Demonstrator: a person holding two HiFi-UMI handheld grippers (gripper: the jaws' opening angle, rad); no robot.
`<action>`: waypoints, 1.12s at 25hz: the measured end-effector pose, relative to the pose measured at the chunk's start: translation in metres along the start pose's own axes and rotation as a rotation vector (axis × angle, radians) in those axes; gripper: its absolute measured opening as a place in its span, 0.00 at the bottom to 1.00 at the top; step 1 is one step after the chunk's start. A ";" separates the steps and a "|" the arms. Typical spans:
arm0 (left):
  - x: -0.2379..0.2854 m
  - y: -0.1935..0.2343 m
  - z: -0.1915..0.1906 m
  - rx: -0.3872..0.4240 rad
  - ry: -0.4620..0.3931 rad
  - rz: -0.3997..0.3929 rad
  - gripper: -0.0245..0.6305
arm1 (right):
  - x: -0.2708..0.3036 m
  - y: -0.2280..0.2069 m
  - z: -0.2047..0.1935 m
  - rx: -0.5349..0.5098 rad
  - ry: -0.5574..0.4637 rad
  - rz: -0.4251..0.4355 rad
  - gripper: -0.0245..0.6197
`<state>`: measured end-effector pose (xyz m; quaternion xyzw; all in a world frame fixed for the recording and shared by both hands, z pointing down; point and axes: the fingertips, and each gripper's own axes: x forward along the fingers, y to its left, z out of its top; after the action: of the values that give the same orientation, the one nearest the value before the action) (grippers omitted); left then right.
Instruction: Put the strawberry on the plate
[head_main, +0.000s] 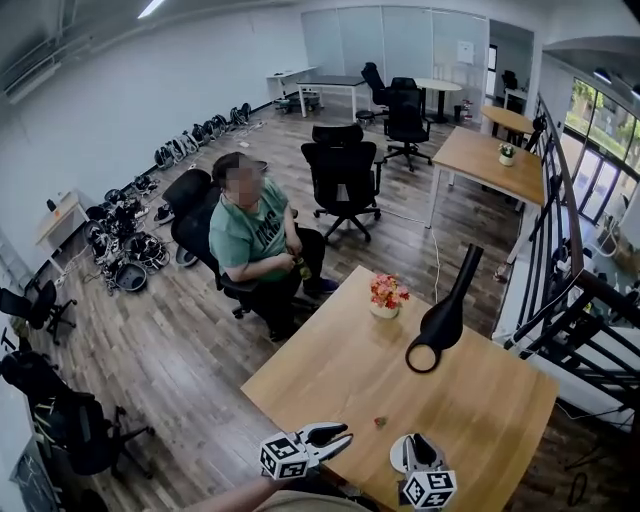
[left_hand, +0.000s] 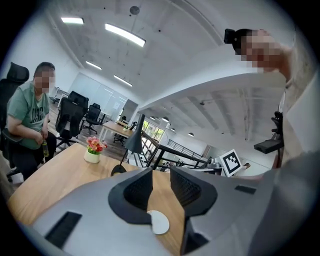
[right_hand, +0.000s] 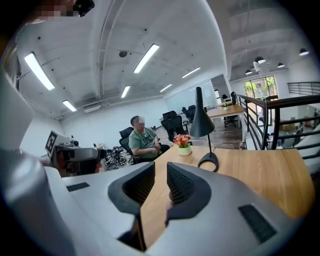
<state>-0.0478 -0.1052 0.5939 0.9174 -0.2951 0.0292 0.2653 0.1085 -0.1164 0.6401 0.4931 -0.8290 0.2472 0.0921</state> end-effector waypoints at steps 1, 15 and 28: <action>0.003 0.007 0.000 0.006 0.015 -0.007 0.18 | 0.005 -0.001 -0.002 -0.010 0.009 -0.008 0.13; 0.041 0.056 0.016 -0.016 0.126 -0.100 0.18 | 0.107 -0.032 -0.074 -0.099 0.305 -0.015 0.20; 0.068 0.086 0.008 0.006 0.258 -0.095 0.04 | 0.180 -0.051 -0.187 -0.344 0.609 0.066 0.28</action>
<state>-0.0403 -0.2046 0.6415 0.9197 -0.2149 0.1350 0.2995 0.0458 -0.1818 0.8887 0.3469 -0.8084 0.2426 0.4089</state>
